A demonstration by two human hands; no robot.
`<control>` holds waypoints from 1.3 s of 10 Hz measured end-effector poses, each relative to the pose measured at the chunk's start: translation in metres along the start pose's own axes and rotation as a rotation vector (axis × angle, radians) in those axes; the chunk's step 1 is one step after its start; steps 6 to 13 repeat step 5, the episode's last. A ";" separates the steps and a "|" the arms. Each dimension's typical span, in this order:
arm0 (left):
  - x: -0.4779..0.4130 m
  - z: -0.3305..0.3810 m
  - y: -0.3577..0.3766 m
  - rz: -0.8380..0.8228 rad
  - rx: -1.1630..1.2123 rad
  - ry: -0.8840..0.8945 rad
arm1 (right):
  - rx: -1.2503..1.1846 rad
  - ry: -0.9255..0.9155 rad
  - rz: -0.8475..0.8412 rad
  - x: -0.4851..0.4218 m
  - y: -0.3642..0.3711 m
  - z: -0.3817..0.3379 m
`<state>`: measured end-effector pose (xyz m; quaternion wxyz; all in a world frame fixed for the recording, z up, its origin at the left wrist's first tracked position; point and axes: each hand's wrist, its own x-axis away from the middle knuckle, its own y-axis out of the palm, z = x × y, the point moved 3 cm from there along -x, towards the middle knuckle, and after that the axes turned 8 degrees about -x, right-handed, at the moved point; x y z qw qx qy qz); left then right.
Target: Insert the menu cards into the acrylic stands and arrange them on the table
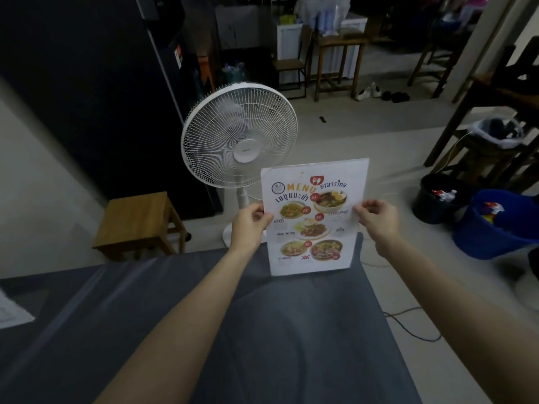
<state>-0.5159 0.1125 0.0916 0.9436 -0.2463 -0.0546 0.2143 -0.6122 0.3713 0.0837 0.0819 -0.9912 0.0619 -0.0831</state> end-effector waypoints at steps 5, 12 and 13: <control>0.014 -0.007 -0.018 -0.084 -0.210 -0.008 | 0.122 0.015 0.074 0.045 -0.009 0.013; 0.014 -0.007 -0.018 -0.084 -0.210 -0.008 | 0.122 0.015 0.074 0.045 -0.009 0.013; 0.014 -0.007 -0.018 -0.084 -0.210 -0.008 | 0.122 0.015 0.074 0.045 -0.009 0.013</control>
